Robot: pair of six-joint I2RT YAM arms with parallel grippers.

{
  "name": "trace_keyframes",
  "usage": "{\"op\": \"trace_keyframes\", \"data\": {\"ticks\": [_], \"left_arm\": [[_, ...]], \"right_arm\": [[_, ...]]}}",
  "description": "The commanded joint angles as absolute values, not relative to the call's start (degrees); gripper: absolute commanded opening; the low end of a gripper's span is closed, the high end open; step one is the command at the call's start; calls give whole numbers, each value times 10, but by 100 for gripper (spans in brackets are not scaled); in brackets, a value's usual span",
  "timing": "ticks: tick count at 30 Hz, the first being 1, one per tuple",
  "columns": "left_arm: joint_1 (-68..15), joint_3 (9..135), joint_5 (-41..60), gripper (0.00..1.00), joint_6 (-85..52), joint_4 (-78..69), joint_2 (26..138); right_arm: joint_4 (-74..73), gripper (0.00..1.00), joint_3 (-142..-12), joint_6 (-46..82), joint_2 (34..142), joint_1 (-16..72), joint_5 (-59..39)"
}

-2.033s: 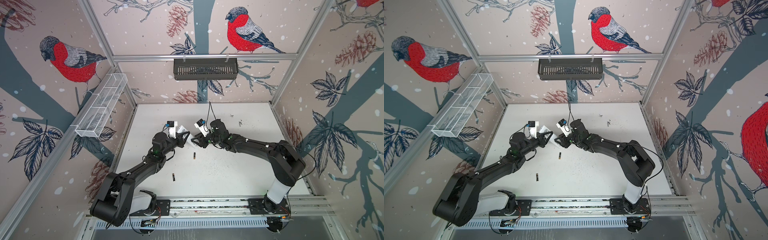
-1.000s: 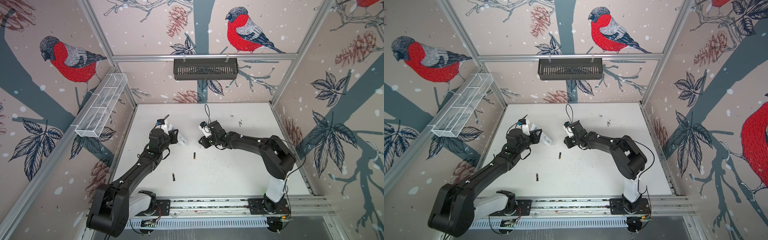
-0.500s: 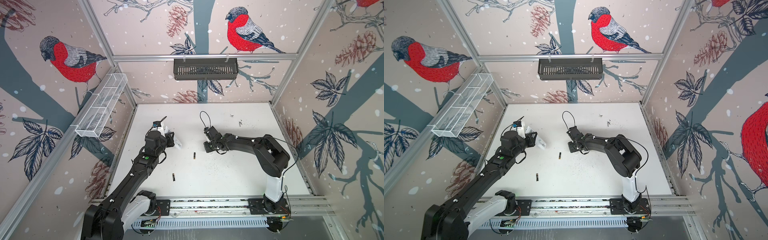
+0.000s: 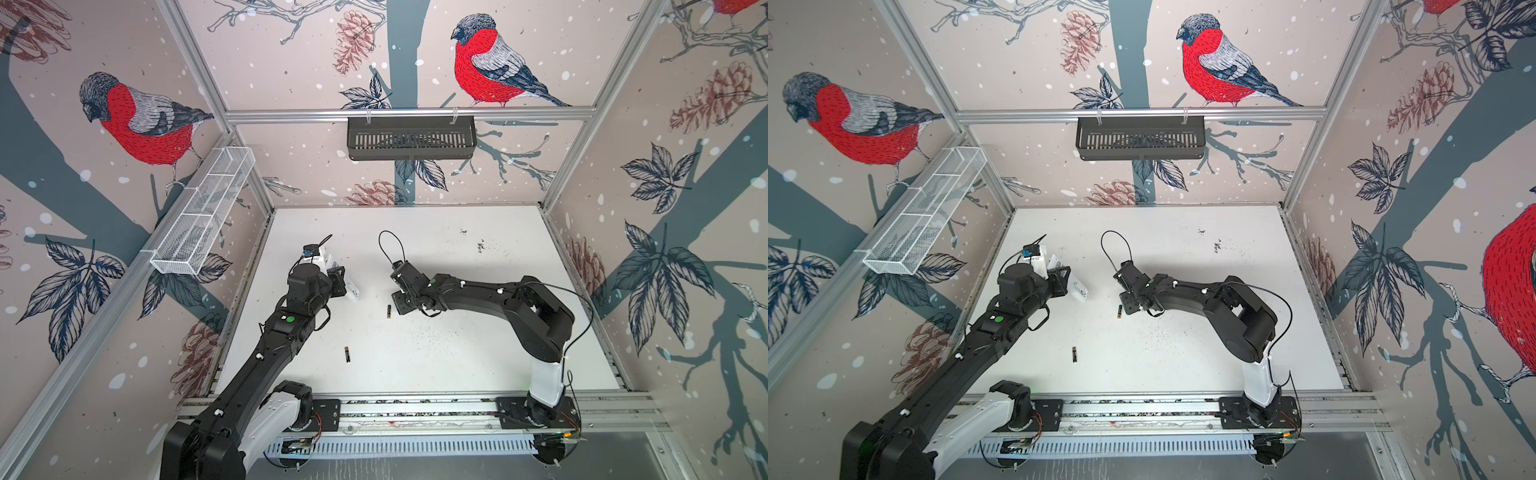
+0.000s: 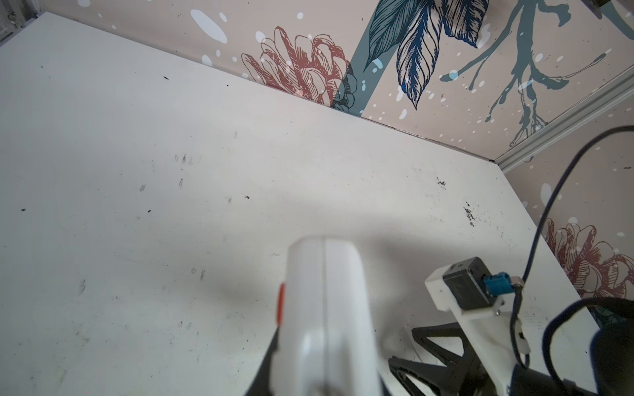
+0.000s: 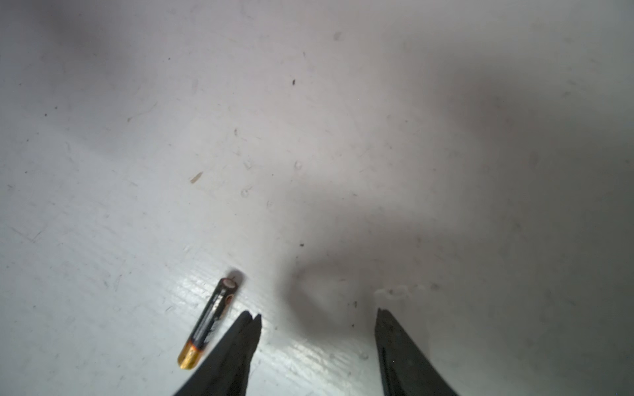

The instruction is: Load the batteries into the remote control

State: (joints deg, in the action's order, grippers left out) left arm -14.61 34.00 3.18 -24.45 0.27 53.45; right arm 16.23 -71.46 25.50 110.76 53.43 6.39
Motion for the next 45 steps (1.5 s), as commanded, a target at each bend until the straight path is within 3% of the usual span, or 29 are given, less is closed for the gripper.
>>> {"op": "trace_keyframes", "data": {"ticks": [1,18,27,45], "left_arm": [[-143,343,28,0,-242,-9,533],[-131,331,54,0,-252,-35,537],[-128,331,55,0,-252,-33,533],[-128,329,121,0,-264,-57,571]], "right_arm": [[164,59,-715,279,1107,550,56],[151,55,-727,320,1149,583,54],[193,42,-747,304,1159,597,100],[159,18,-716,244,1142,596,85]]}}
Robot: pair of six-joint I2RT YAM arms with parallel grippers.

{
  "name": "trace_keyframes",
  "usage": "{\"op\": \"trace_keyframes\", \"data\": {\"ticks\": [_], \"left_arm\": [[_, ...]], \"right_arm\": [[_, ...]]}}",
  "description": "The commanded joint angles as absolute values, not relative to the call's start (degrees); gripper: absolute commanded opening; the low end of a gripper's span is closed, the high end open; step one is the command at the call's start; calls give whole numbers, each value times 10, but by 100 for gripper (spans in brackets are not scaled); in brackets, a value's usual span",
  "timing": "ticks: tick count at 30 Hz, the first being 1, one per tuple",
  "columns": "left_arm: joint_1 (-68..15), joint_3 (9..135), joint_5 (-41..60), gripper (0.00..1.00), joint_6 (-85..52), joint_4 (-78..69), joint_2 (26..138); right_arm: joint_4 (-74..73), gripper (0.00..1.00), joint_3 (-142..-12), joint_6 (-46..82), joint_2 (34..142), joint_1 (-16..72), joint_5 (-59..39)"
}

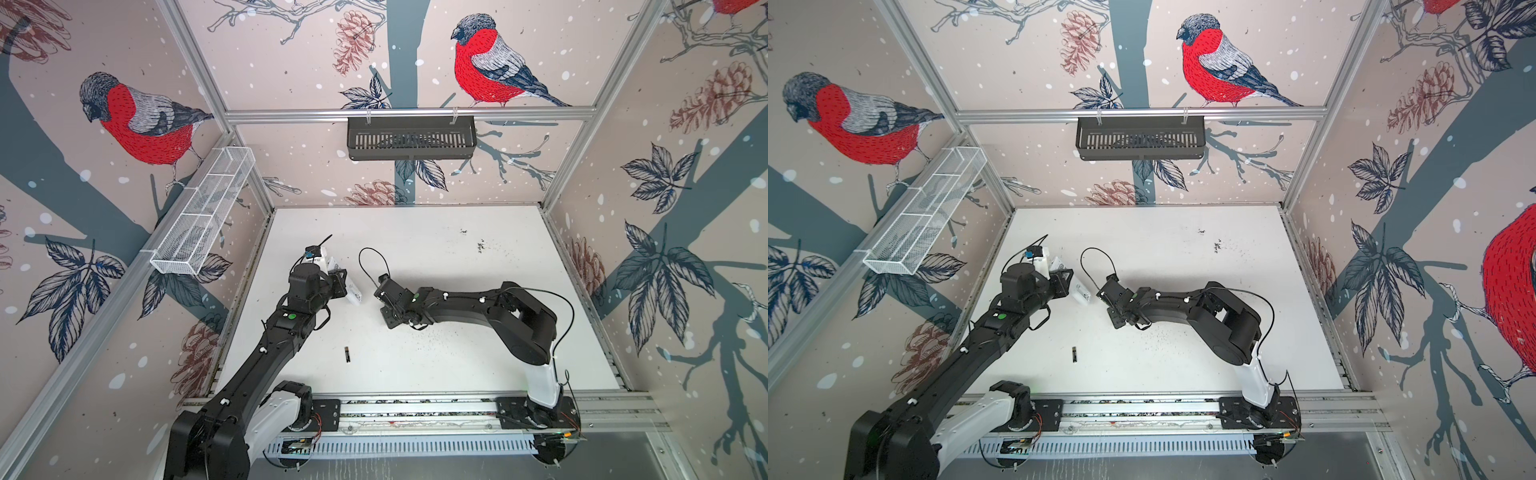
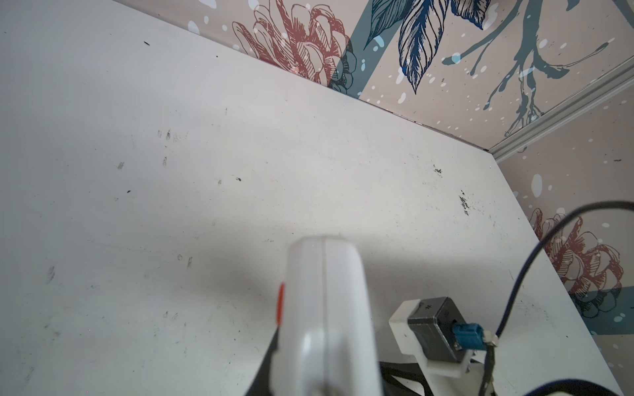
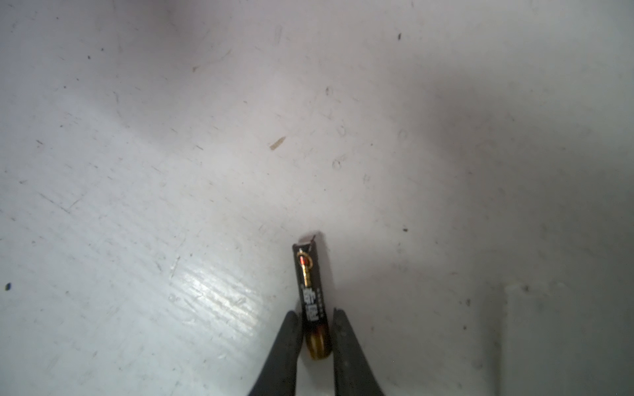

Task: Load the batteries into the remote control
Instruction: 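Grasp the gold-and-black battery upright with the right gripper, then carry the battery to the remote's open compartment with the right gripper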

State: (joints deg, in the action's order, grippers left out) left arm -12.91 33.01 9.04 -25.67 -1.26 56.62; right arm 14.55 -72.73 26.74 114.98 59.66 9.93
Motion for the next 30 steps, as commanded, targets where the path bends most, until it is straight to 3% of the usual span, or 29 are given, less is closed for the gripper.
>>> {"op": "trace_keyframes", "data": {"ticks": [1,18,30], "left_arm": [[-128,327,131,0,-264,-62,575],[-128,322,359,0,-306,-147,670],[-127,295,433,0,-360,-243,676]], "right_arm": [[145,17,-706,234,1133,596,82],[-32,15,-522,136,906,593,-3],[-47,16,-530,144,882,598,-30]]}}
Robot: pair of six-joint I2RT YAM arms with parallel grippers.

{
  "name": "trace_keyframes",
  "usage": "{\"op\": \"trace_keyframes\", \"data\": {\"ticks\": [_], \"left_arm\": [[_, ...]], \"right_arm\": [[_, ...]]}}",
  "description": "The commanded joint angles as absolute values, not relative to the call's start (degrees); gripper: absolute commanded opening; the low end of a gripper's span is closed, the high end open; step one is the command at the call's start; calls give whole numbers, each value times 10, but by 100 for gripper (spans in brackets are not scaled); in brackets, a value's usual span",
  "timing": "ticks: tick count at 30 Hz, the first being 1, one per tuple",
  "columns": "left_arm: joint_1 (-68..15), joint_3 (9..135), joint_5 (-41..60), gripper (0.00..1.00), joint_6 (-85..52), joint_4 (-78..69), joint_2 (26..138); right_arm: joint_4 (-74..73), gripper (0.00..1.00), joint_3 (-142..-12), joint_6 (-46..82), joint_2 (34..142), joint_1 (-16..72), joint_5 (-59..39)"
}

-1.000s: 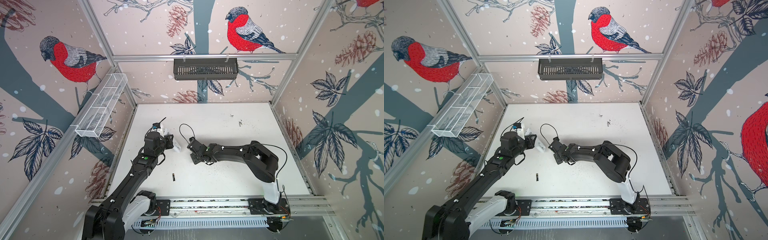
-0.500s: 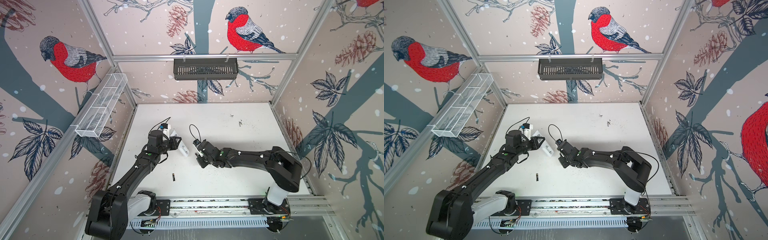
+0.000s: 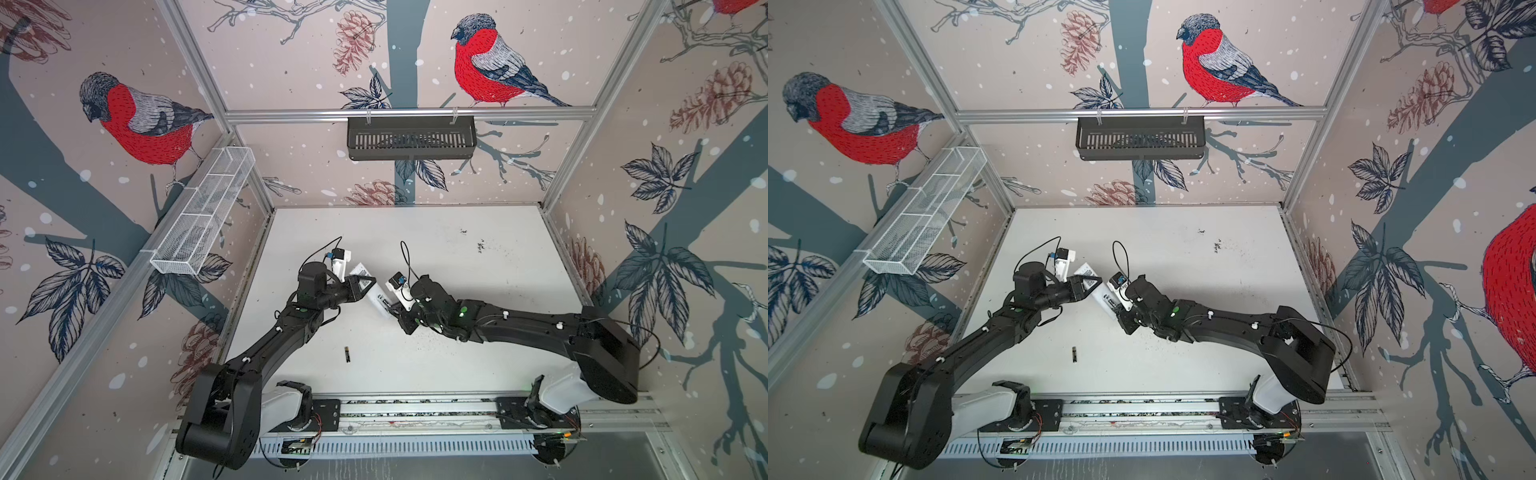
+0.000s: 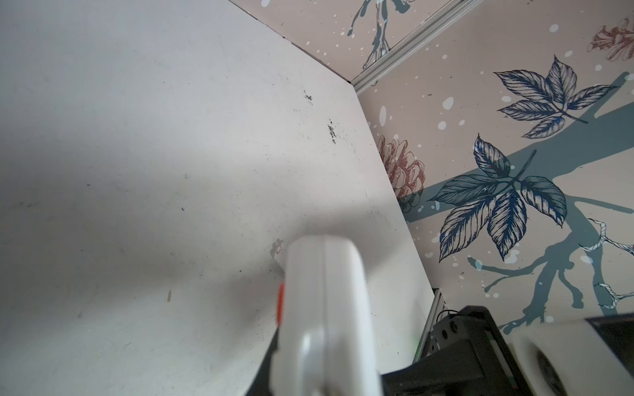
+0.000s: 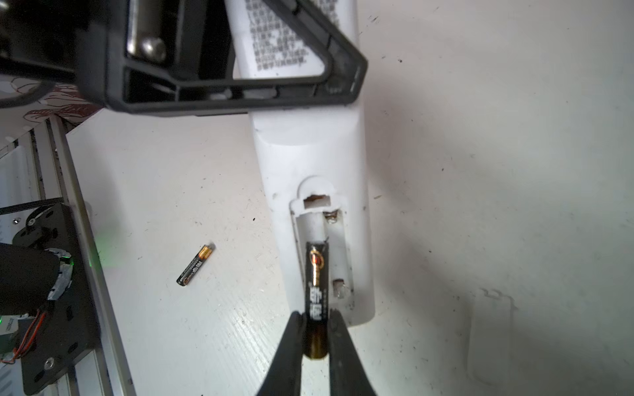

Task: Load the batteries into the remote control
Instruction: 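Carry the battery to the remote's open compartment with the right gripper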

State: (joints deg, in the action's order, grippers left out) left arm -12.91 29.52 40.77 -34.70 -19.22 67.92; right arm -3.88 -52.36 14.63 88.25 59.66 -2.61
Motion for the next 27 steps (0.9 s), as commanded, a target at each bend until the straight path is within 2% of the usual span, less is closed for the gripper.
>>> {"op": "trace_keyframes", "data": {"ticks": [1,13,27], "left_arm": [[-127,294,436,0,-360,-244,677],[-120,293,457,0,-381,-260,689],[-110,286,478,0,-403,-288,709]], "right_arm": [[-43,16,-531,147,882,598,-25],[31,16,-568,171,899,599,44],[115,18,-636,177,934,600,63]]}}
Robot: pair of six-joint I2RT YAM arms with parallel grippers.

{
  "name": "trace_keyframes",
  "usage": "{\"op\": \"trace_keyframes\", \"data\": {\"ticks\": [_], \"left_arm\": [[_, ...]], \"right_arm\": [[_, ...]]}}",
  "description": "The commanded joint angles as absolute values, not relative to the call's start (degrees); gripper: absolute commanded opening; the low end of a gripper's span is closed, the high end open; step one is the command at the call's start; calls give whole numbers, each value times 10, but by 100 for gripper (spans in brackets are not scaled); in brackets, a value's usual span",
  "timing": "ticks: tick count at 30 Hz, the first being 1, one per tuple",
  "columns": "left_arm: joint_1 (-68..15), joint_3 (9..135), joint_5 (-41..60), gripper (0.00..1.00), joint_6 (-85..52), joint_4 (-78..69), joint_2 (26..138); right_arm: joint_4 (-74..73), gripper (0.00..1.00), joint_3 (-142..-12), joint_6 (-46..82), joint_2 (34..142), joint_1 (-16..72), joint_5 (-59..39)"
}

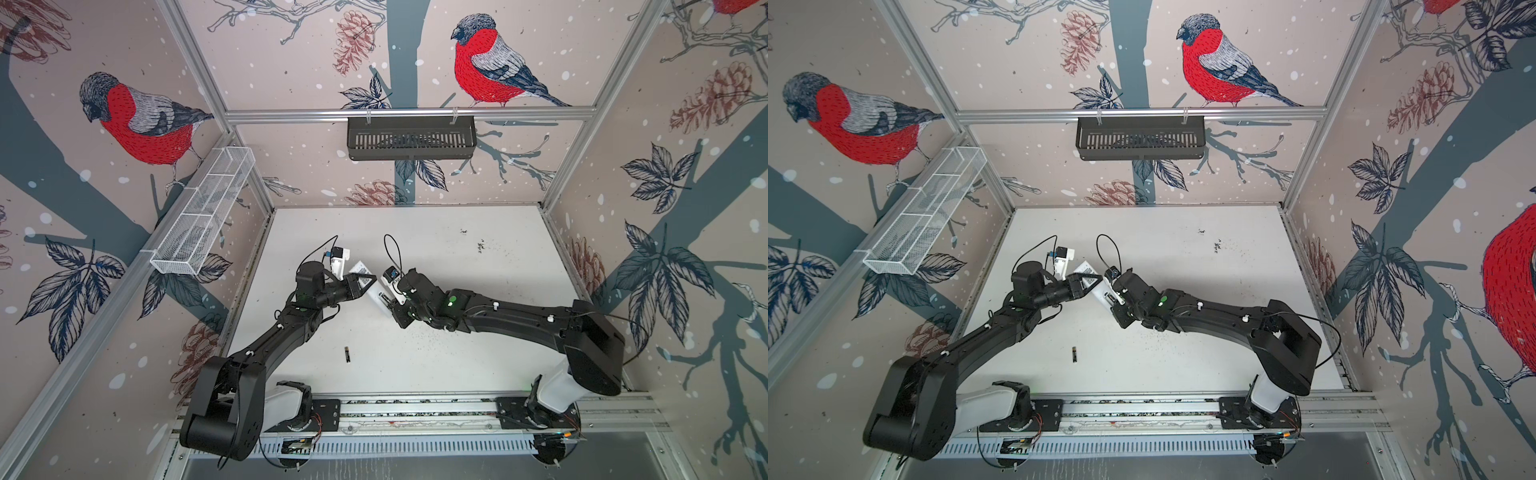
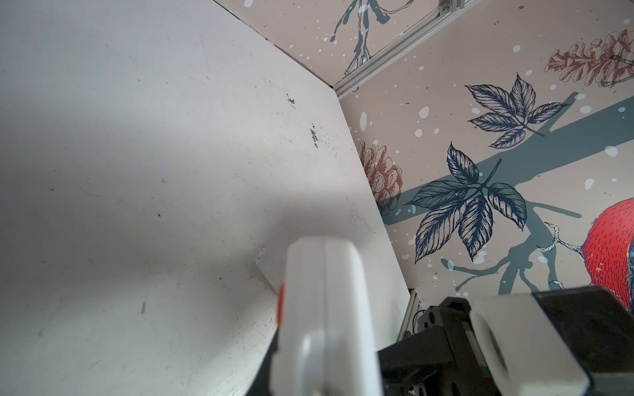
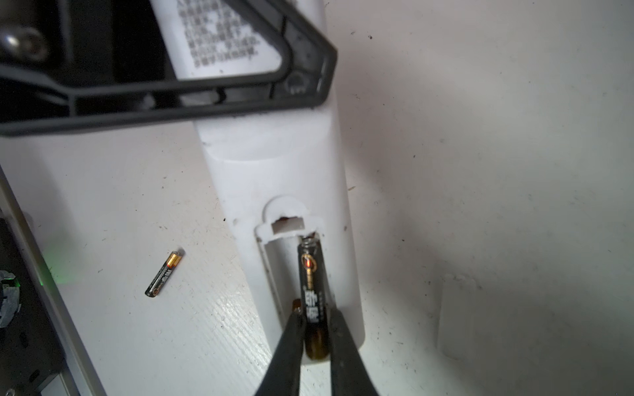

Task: Load the batteries into the remote control
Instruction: 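Press the battery down into the compartment with the right gripper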

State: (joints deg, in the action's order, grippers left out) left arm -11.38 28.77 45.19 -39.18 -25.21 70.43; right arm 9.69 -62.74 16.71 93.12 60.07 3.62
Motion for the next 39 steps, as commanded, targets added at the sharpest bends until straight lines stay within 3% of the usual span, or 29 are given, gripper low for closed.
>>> {"op": "trace_keyframes", "data": {"ticks": [1,9,16,39], "left_arm": [[-110,287,480,0,-404,-289,710],[-105,287,494,0,-413,-297,723],[-95,281,501,0,-429,-314,729],[-86,274,529,0,-455,-349,741]], "right_arm": [[118,19,-638,177,934,600,66],[113,27,-640,166,925,600,46],[106,28,-635,146,912,603,21],[125,13,-663,144,949,612,84]]}}
